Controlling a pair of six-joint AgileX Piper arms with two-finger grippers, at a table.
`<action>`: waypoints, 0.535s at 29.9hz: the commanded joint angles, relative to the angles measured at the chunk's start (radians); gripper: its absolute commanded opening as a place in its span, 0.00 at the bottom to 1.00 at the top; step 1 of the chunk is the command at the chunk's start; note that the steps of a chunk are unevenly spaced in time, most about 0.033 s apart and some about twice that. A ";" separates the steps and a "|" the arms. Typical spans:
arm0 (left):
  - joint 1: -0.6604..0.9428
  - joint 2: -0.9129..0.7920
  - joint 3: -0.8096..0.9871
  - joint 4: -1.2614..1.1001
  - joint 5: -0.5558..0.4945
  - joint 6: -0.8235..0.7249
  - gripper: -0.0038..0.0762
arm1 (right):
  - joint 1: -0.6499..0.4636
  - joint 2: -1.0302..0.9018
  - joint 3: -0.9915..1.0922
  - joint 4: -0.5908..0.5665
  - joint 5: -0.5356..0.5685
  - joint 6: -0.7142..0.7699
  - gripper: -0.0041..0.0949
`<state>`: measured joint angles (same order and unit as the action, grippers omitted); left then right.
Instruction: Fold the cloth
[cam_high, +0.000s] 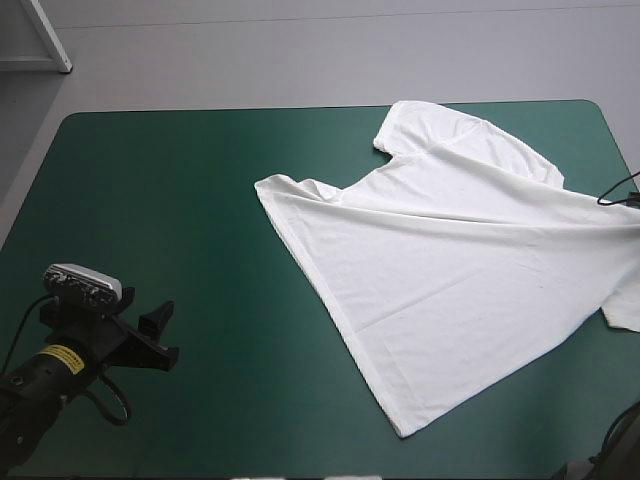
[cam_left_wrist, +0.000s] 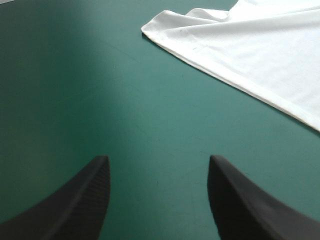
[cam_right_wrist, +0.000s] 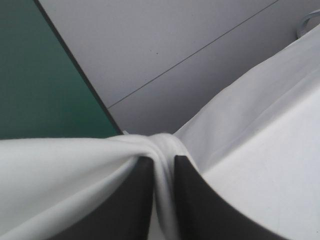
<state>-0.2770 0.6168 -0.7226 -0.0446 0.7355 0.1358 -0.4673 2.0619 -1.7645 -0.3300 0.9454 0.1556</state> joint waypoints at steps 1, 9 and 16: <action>-0.003 0.006 -0.032 -0.005 -0.058 -0.003 0.58 | -0.011 -0.055 -0.036 -0.041 -0.060 0.010 0.55; -0.003 0.006 -0.032 -0.005 -0.061 -0.003 0.58 | -0.009 -0.120 -0.063 -0.020 0.008 0.028 0.96; -0.003 0.006 -0.032 -0.012 -0.126 -0.005 0.58 | -0.003 -0.326 -0.062 0.289 0.149 -0.107 0.88</action>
<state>-0.2770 0.6168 -0.7226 -0.0446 0.7067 0.1367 -0.4673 1.8722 -1.7918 -0.1461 1.0525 0.1121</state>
